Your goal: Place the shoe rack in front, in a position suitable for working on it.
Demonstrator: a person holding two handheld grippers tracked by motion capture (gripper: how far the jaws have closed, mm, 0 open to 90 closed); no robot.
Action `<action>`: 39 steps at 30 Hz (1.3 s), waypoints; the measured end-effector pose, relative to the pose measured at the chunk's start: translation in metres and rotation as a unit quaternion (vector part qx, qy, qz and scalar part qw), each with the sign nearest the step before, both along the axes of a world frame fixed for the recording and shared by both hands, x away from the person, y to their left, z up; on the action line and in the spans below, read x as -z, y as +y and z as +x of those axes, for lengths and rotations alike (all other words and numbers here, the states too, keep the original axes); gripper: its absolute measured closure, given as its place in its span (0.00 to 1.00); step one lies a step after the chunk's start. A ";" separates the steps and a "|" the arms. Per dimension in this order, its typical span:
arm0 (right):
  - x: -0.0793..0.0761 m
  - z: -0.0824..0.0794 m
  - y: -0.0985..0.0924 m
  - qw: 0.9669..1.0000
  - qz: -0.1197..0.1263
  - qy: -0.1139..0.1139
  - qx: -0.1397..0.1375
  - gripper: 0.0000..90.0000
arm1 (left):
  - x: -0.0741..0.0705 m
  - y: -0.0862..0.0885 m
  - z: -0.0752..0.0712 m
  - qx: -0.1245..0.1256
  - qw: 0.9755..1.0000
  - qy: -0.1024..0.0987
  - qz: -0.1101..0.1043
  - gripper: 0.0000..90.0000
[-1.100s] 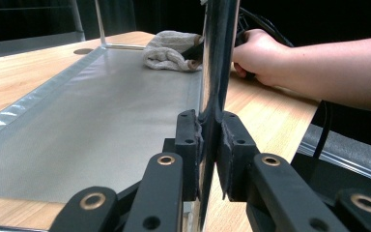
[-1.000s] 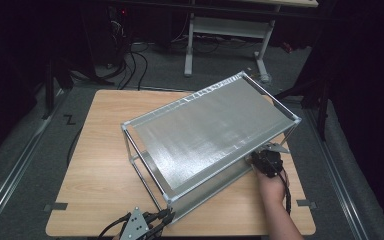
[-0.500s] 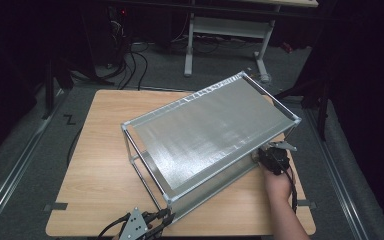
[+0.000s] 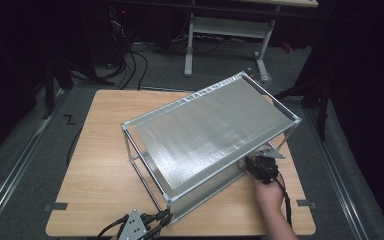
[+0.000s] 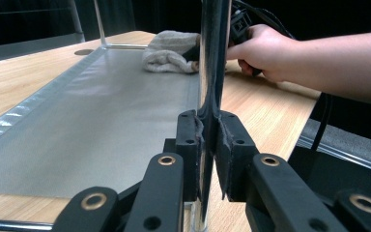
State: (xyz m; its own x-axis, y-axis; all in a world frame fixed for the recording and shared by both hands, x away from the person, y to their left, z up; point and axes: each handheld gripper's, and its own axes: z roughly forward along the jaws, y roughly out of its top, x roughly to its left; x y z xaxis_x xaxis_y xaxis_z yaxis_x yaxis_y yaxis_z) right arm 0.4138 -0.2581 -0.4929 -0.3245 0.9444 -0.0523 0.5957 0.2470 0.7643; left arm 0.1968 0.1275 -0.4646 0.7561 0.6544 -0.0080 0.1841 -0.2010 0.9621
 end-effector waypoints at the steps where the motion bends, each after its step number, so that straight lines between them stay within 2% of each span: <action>1: 0.000 -0.003 0.005 1.000 -0.007 -0.003 -0.011 0.77 | 0.000 0.000 0.000 0.001 1.000 0.000 0.000 0.89; 3: 0.000 -0.014 0.023 0.999 -0.023 -0.009 -0.047 0.77 | 0.000 0.000 0.000 0.001 1.000 0.000 0.000 0.89; 4: 0.000 -0.014 0.023 0.999 -0.023 -0.009 -0.047 0.77 | 0.000 0.000 0.000 0.002 1.000 0.000 0.000 0.89; 6: 0.000 -0.021 0.034 0.998 -0.019 0.000 -0.060 0.77 | 0.000 0.000 0.000 0.002 1.000 0.000 0.000 0.89; 10: 0.000 -0.030 0.049 0.996 -0.020 0.003 -0.087 0.77 | 0.000 0.000 0.001 0.003 1.000 0.000 0.000 0.89; 11: 0.001 -0.033 0.056 0.997 -0.008 0.006 -0.078 0.77 | 0.000 0.000 0.001 0.003 1.000 0.000 -0.001 0.89; 12: 0.001 -0.035 0.058 0.997 -0.012 0.006 -0.082 0.77 | 0.000 -0.001 0.001 0.003 1.000 0.000 0.000 0.89; 14: 0.001 -0.040 0.066 0.995 0.004 0.011 -0.096 0.76 | 0.000 -0.001 0.001 0.004 1.000 -0.001 -0.001 0.89; 15: 0.001 -0.043 0.070 0.995 0.003 0.011 -0.098 0.76 | 0.000 -0.001 0.001 0.003 1.000 0.000 -0.001 0.89; 16: 0.001 -0.045 0.072 0.994 -0.009 0.008 -0.104 0.76 | 0.000 -0.002 0.001 0.004 1.000 0.000 -0.002 0.89; 19: 0.002 -0.054 0.083 0.993 -0.004 0.007 -0.116 0.76 | 0.000 -0.002 0.001 0.004 1.000 0.000 -0.002 0.89; 20: 0.001 -0.058 0.087 0.991 0.003 0.010 -0.134 0.76 | 0.000 -0.003 0.001 0.005 1.000 0.001 -0.002 0.89; 21: 0.002 -0.064 0.095 0.989 0.000 0.010 -0.149 0.76 | 0.000 -0.003 0.001 0.005 1.000 0.000 -0.002 0.89; 23: 0.002 -0.066 0.098 0.988 -0.005 0.006 -0.155 0.76 | 0.000 -0.003 0.001 0.005 1.000 0.001 -0.001 0.89; 26: 0.002 -0.075 0.111 0.982 -0.004 0.003 -0.188 0.76 | 0.000 -0.003 0.001 0.006 1.000 0.001 -0.002 0.89; 29: 0.002 -0.083 0.121 0.980 0.000 0.005 -0.196 0.76 | 0.000 -0.004 0.001 0.006 1.000 0.001 -0.002 0.89; 30: 0.003 -0.085 0.123 0.978 -0.002 -0.002 -0.207 0.76 | 0.000 -0.004 0.001 0.006 1.000 0.001 -0.002 0.89; 33: 0.003 -0.092 0.132 0.975 -0.001 -0.001 -0.223 0.76 | 0.000 -0.005 0.001 0.007 1.000 0.001 -0.004 0.89; 34: 0.003 -0.095 0.136 0.975 0.006 0.002 -0.221 0.76 | 0.000 -0.005 0.002 0.007 1.000 0.001 -0.004 0.89; 35: 0.003 -0.098 0.139 0.974 0.011 0.004 -0.226 0.76 | 0.000 -0.006 0.002 0.007 1.000 0.001 -0.005 0.89; 36: 0.003 -0.100 0.141 0.973 0.012 0.003 -0.231 0.76 | 0.000 -0.006 0.002 0.008 1.000 0.001 -0.004 0.89; 37: 0.004 -0.101 0.142 0.971 0.001 -0.004 -0.238 0.76 | 0.000 -0.007 0.002 0.009 1.000 0.001 -0.004 0.89; 39: 0.004 -0.106 0.147 0.970 0.007 -0.002 -0.243 0.76 | 0.001 -0.008 0.003 0.009 1.000 0.001 -0.006 0.89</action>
